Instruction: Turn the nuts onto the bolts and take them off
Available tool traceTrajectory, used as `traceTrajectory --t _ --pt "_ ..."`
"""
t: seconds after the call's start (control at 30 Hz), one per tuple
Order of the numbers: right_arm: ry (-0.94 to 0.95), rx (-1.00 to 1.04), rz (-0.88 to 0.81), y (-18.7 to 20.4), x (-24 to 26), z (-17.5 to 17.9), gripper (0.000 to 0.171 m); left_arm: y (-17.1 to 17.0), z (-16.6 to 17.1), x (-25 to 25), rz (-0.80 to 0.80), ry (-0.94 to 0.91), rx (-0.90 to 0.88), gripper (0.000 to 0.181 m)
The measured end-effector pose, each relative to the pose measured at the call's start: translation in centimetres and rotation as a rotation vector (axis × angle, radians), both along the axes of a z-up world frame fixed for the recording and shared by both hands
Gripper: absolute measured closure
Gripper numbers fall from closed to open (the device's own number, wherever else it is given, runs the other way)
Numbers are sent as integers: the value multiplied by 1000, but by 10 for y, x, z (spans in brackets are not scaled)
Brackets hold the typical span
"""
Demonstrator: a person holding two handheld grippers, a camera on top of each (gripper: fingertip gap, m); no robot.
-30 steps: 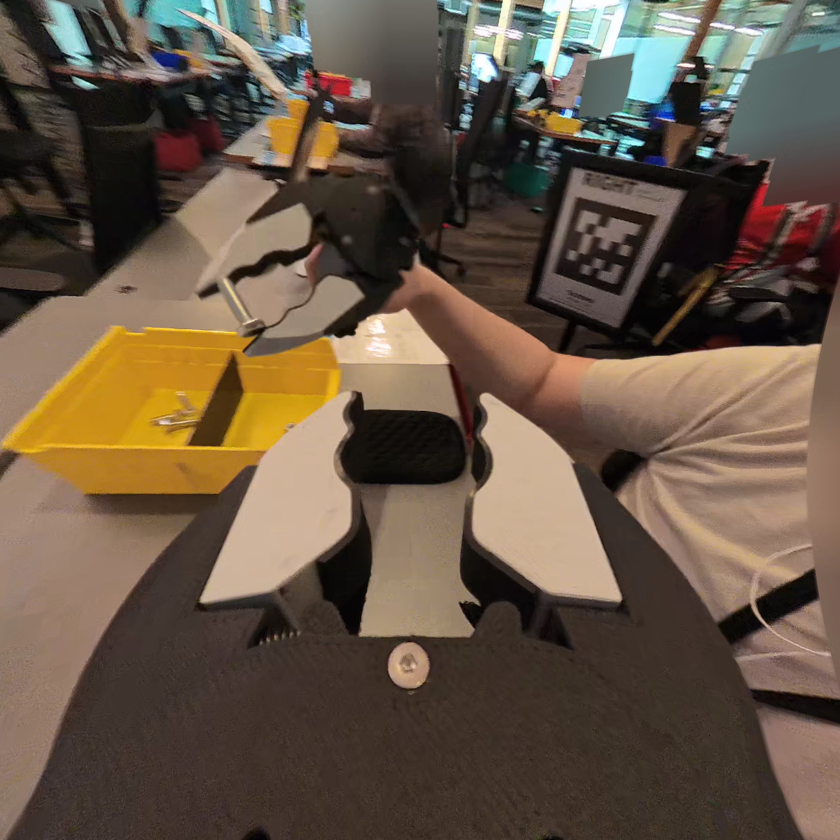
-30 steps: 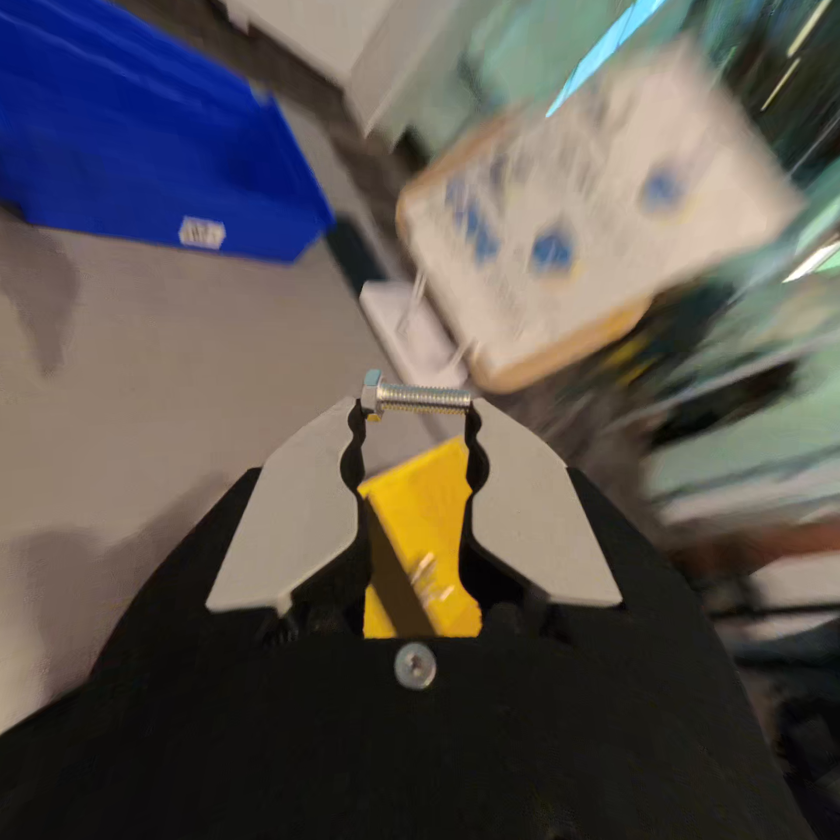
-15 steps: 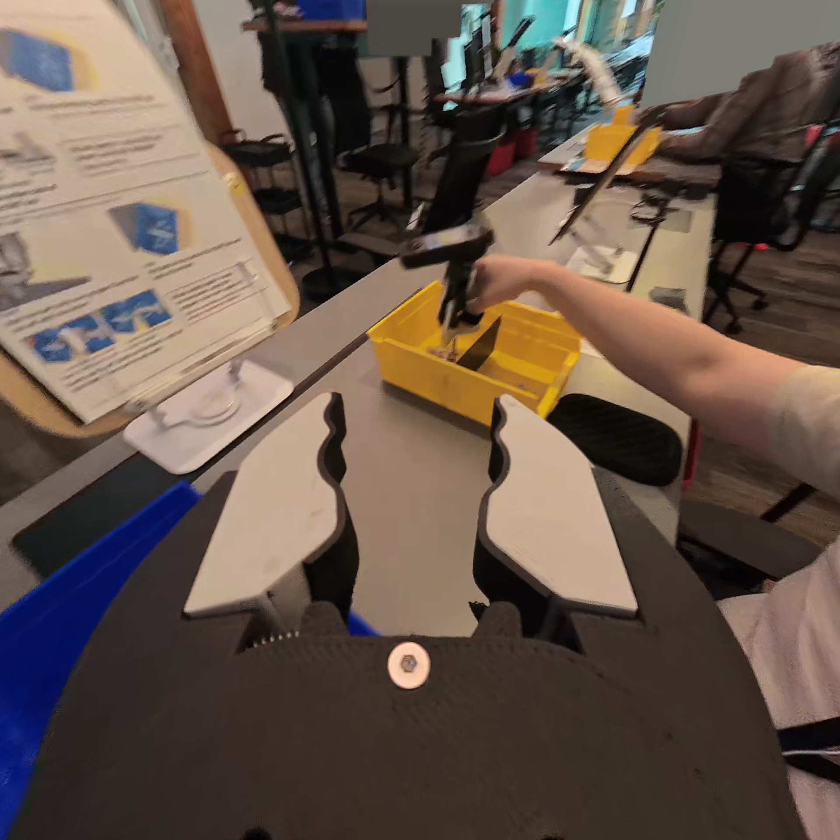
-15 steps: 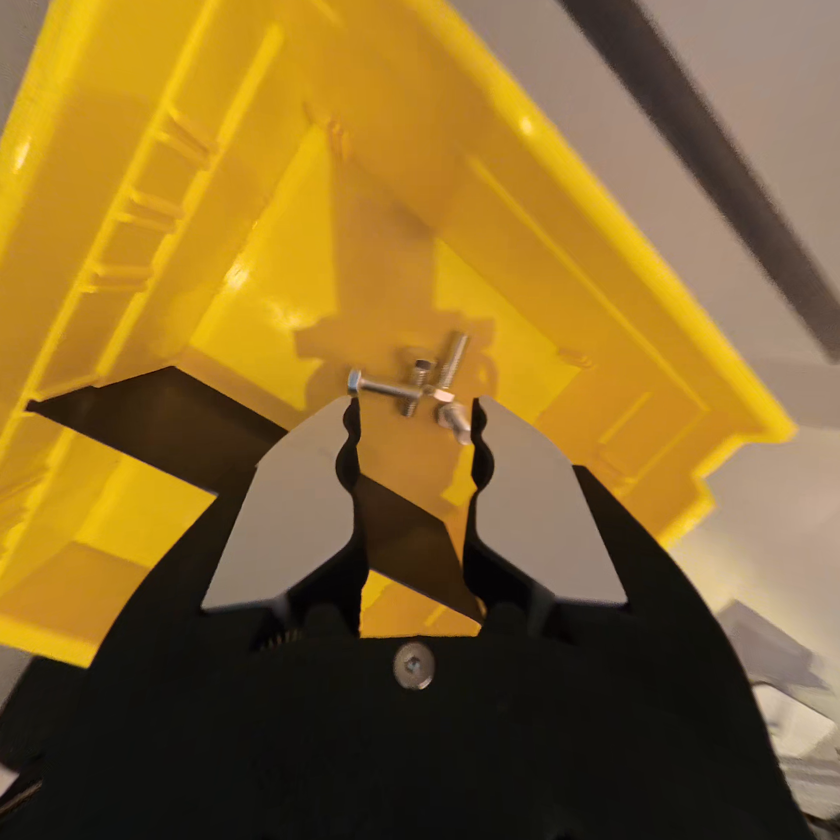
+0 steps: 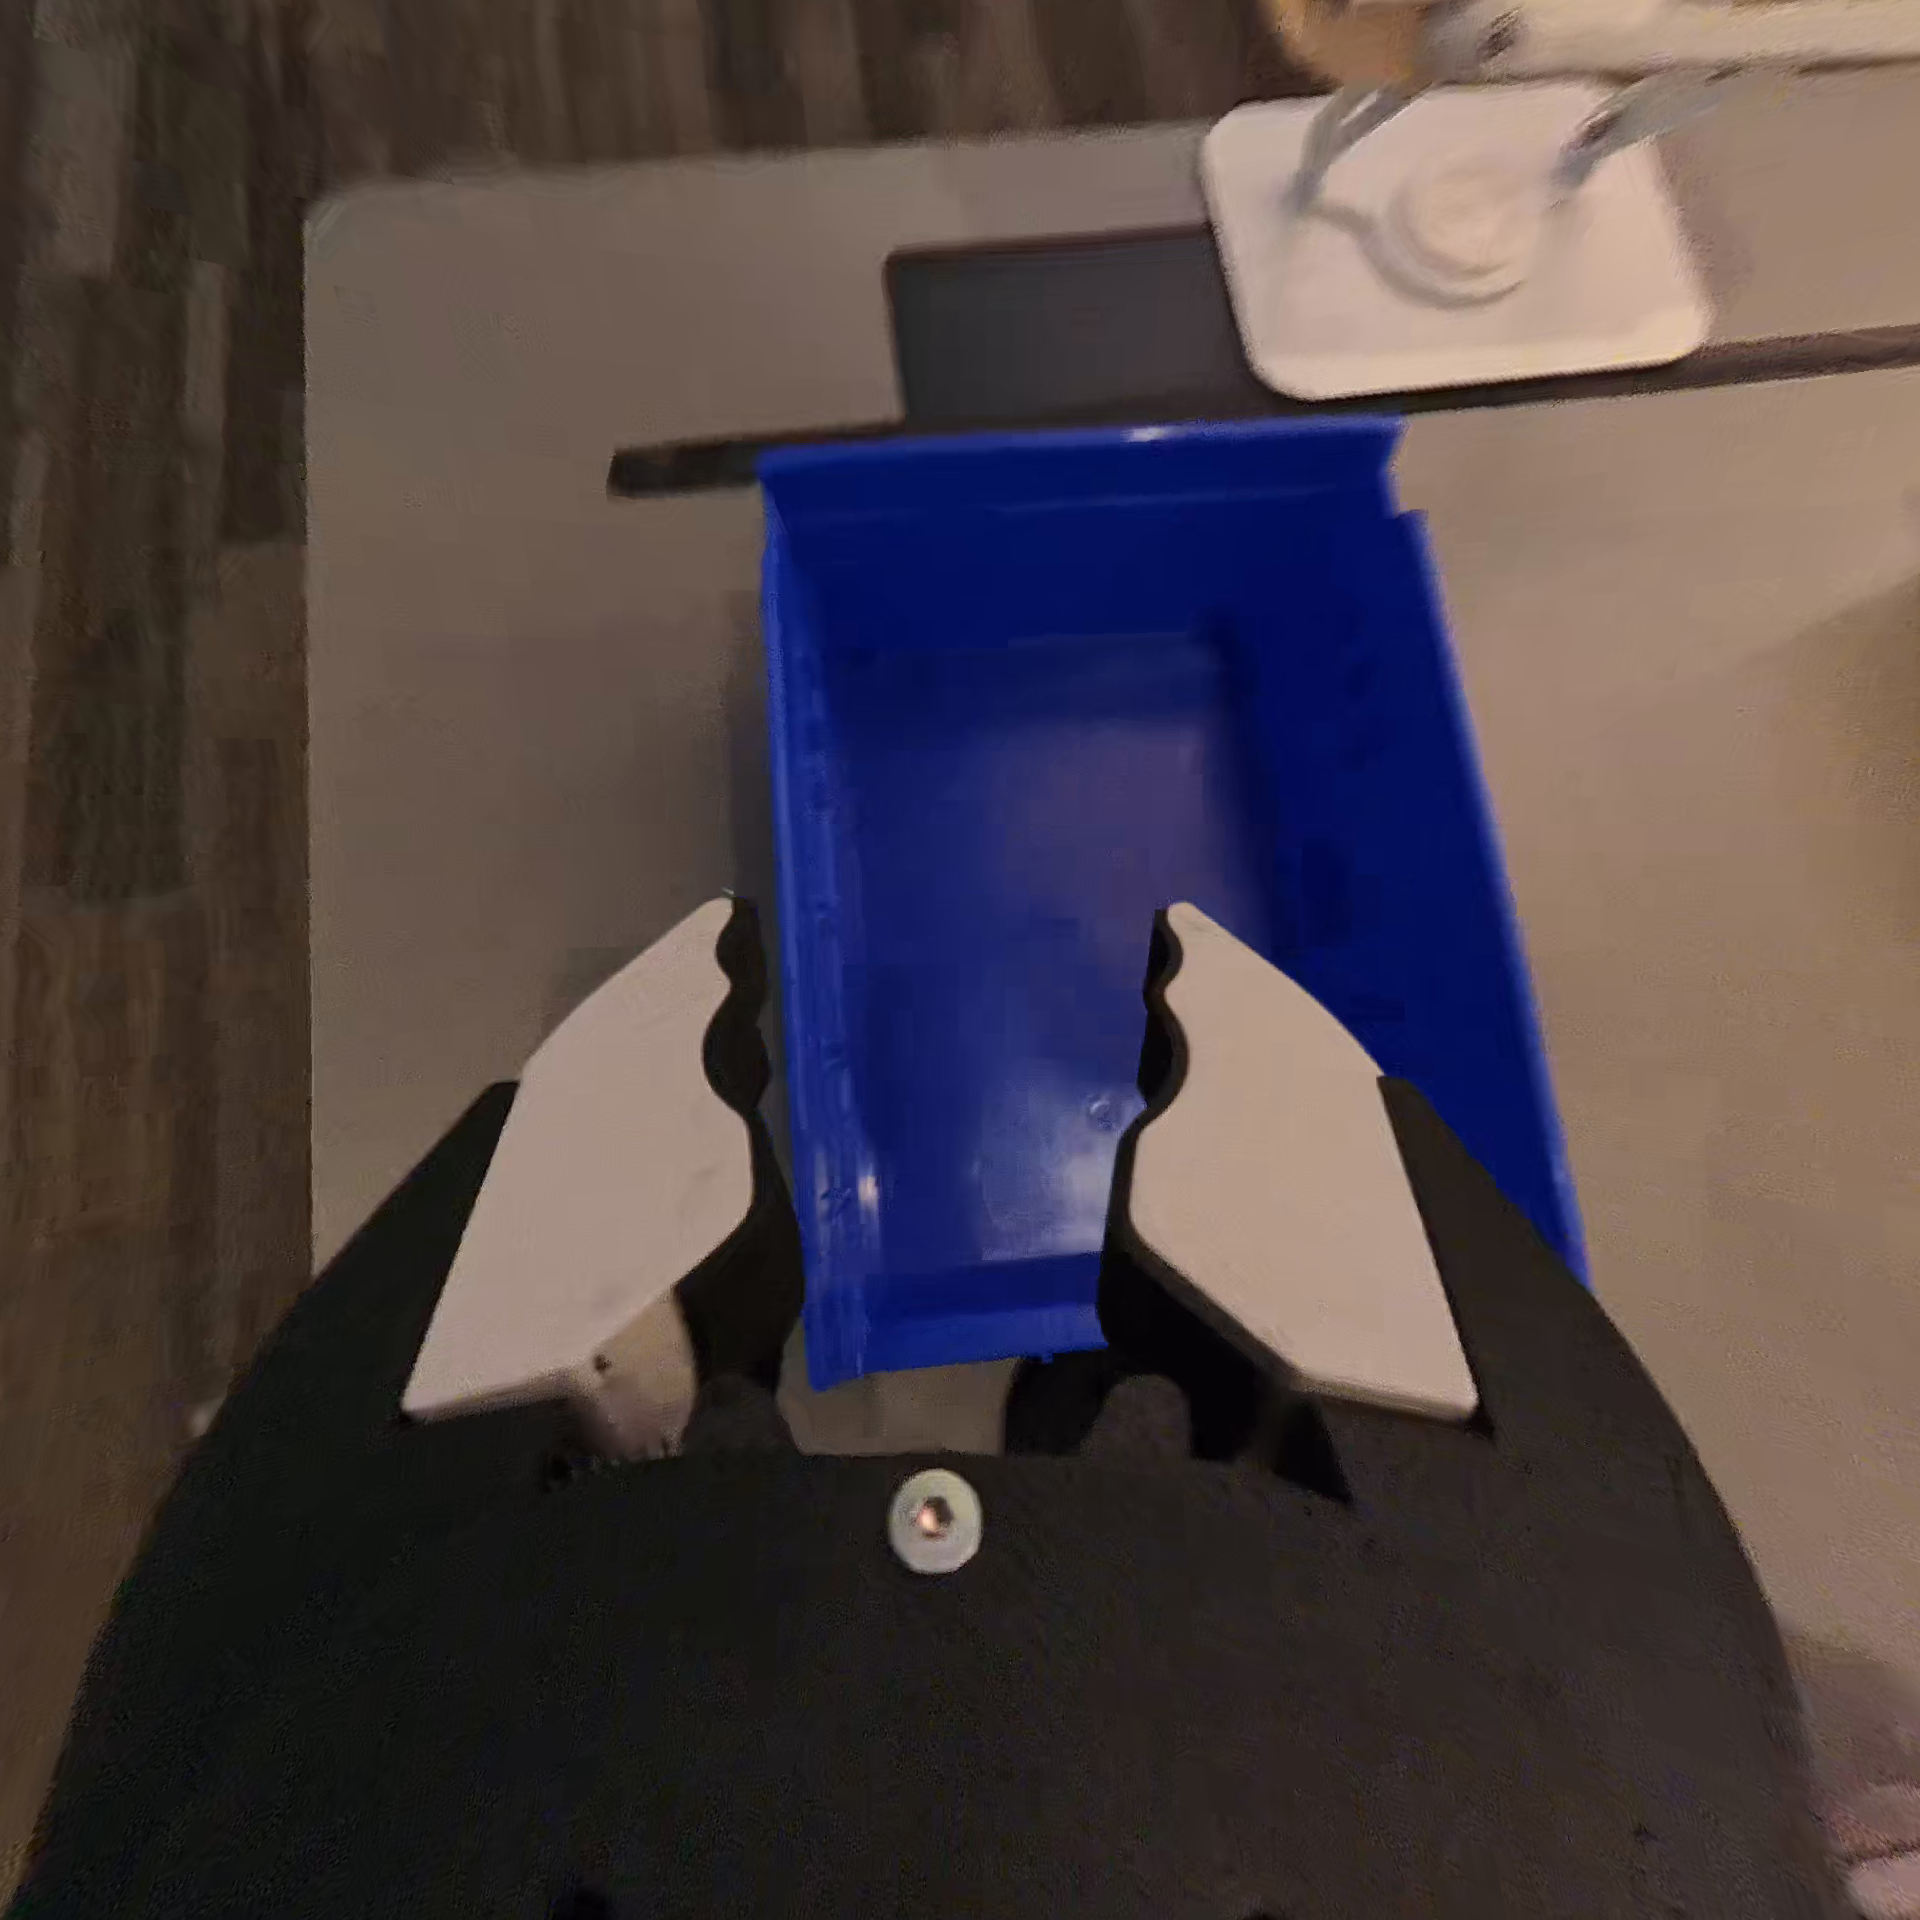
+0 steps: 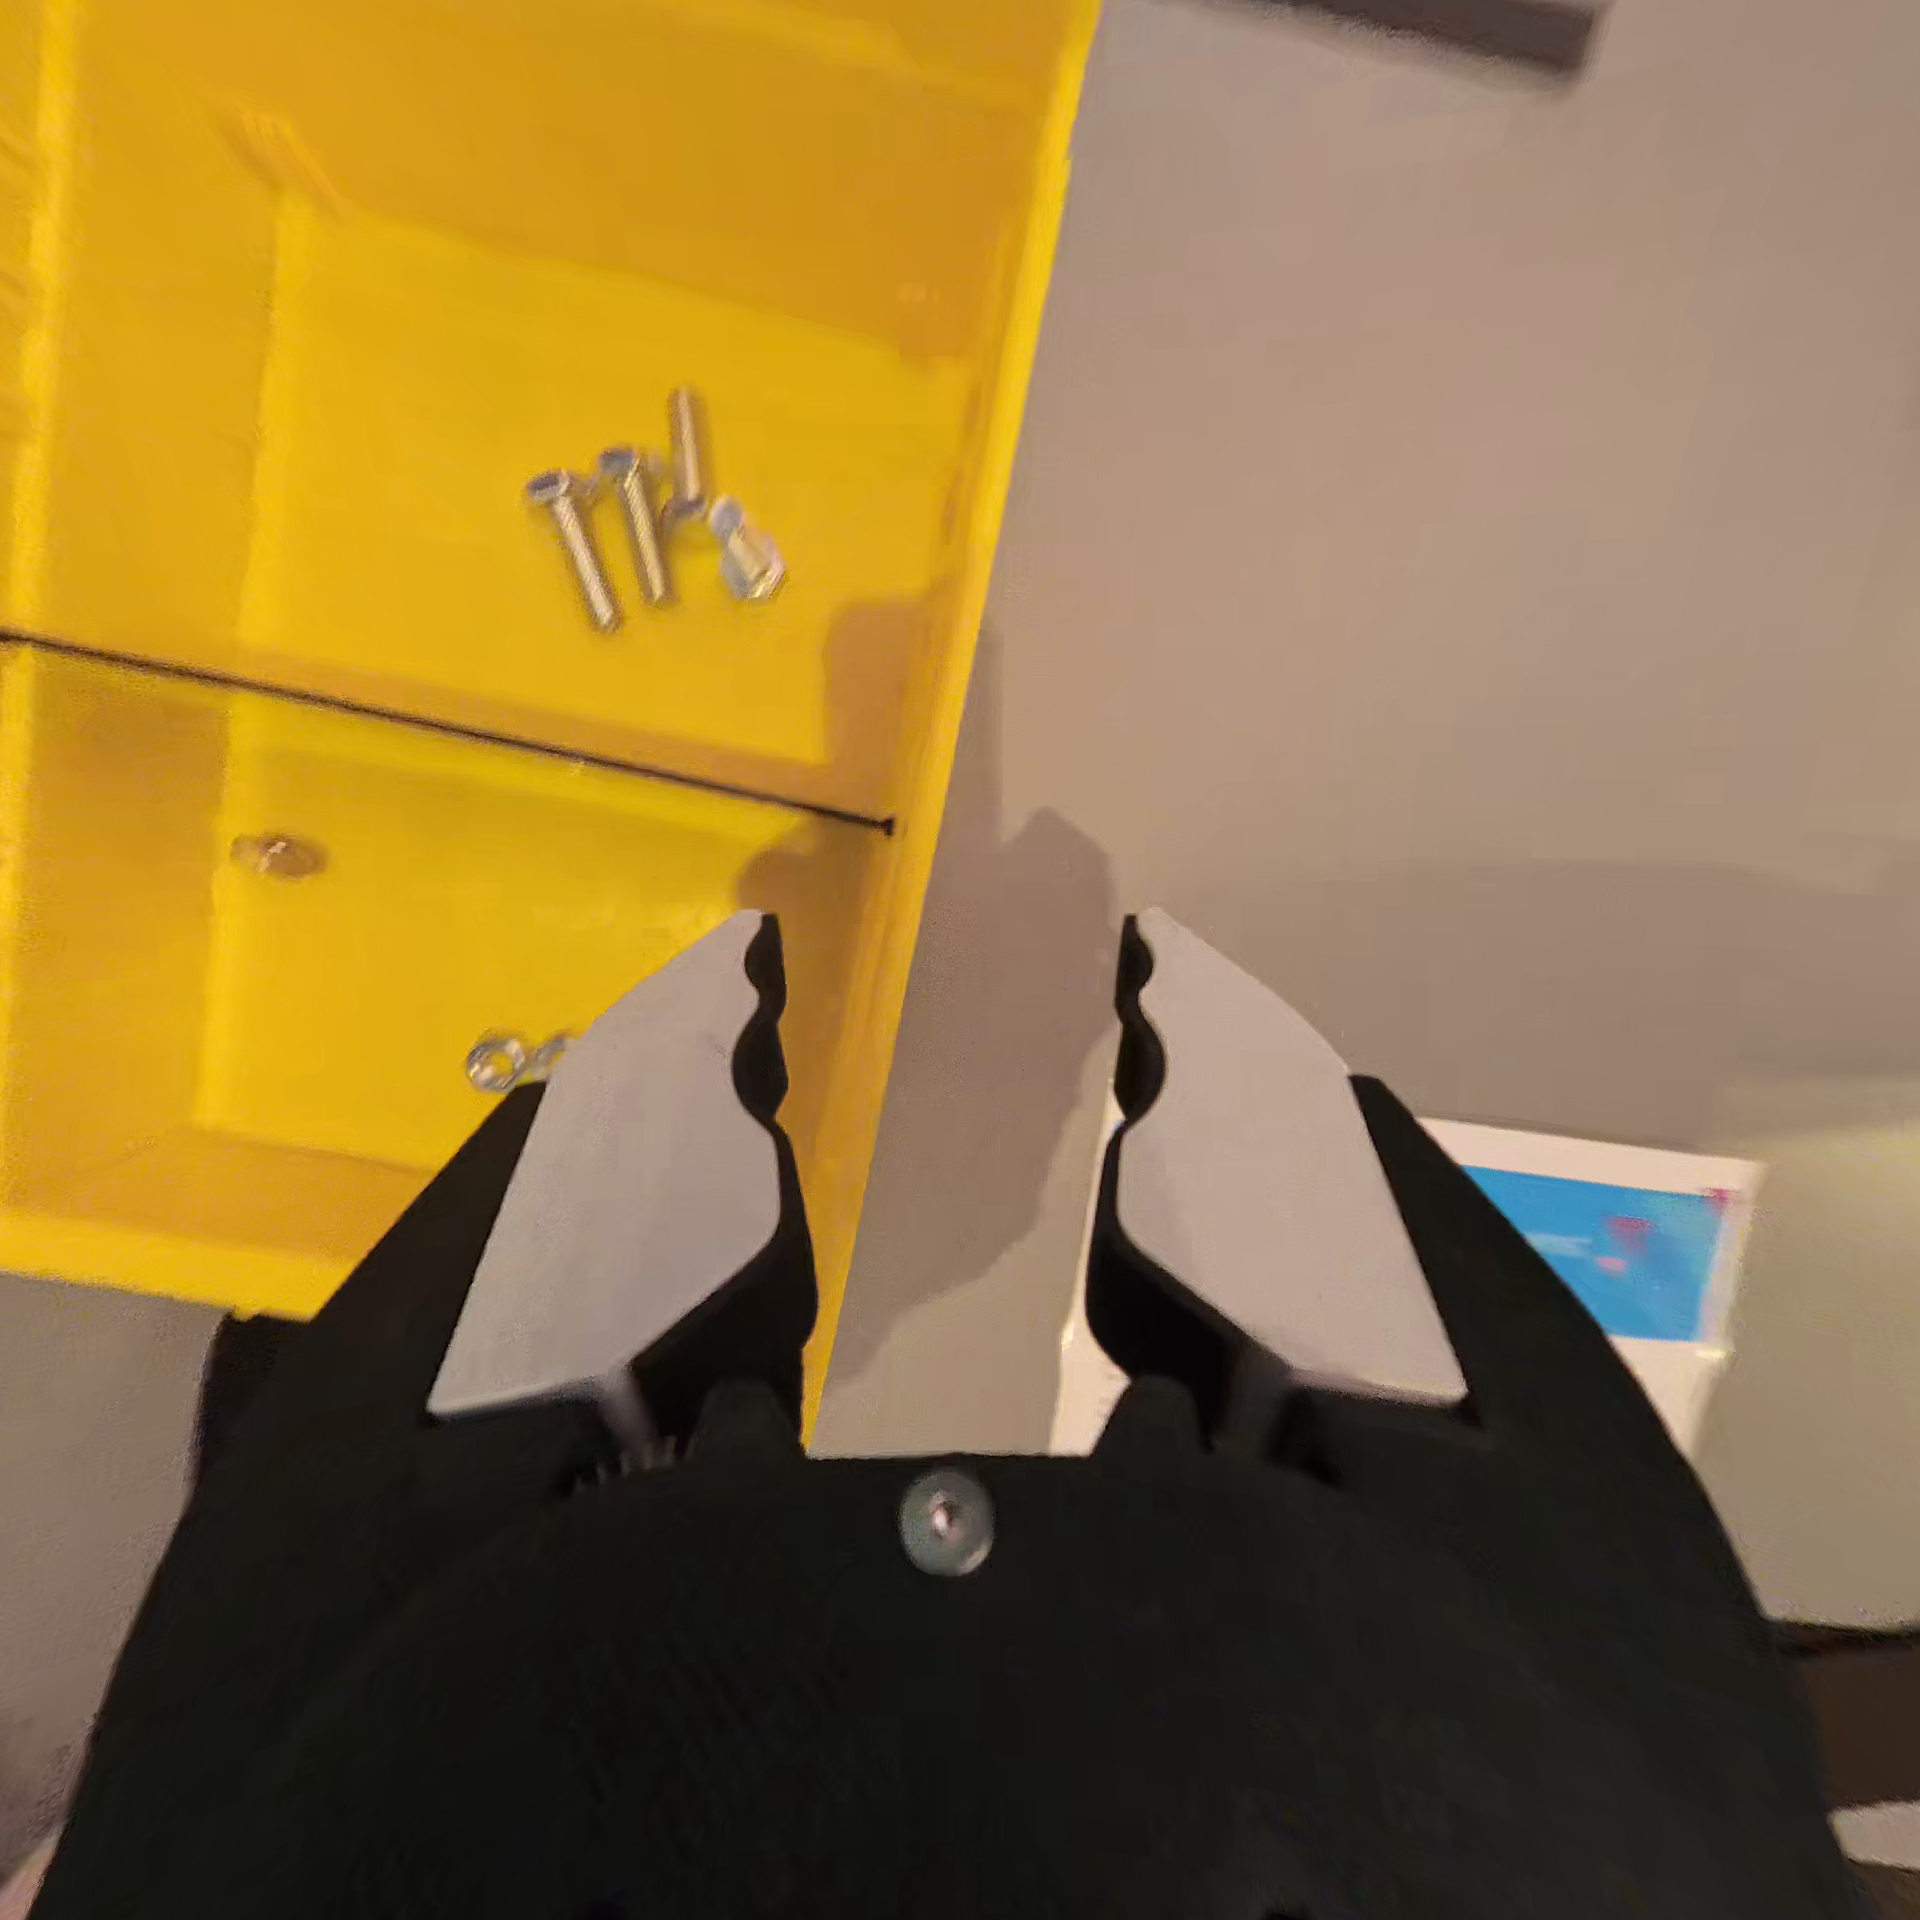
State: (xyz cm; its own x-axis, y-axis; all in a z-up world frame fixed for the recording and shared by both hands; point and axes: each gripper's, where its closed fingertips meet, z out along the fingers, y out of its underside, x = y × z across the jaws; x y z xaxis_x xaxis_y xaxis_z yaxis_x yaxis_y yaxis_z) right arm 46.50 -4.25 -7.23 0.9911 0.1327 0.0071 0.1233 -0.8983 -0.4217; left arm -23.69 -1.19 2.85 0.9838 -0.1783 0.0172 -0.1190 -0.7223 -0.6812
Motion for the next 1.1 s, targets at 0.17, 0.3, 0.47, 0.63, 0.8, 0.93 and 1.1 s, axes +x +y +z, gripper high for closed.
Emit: traceTrajectory --t 0.17,0.3,0.47,0.63,0.8,0.93,1.1 --pt "111 -300 31 -28 -9 -45 135 -4 -70 -38 139 -54 -306 112" --pt "175 -403 55 -35 -24 -55 160 -2 -106 -53 160 -97 -416 121" --pt "89 -470 96 -36 -37 -56 163 -2 -126 -39 99 -300 -502 156" --pt "60 -504 167 -24 -77 -55 162 -3 -131 -32 77 -273 -541 166" --pt "50 -567 212 -24 -121 -54 162 -14 -140 -8 1 -128 -664 172" --pt "24 -604 266 -30 -142 -52 159 -17 -144 26 -160 -3 -713 168" --pt "-52 -561 292 -29 -136 -43 149 -3 -115 46 -192 39 -574 166"
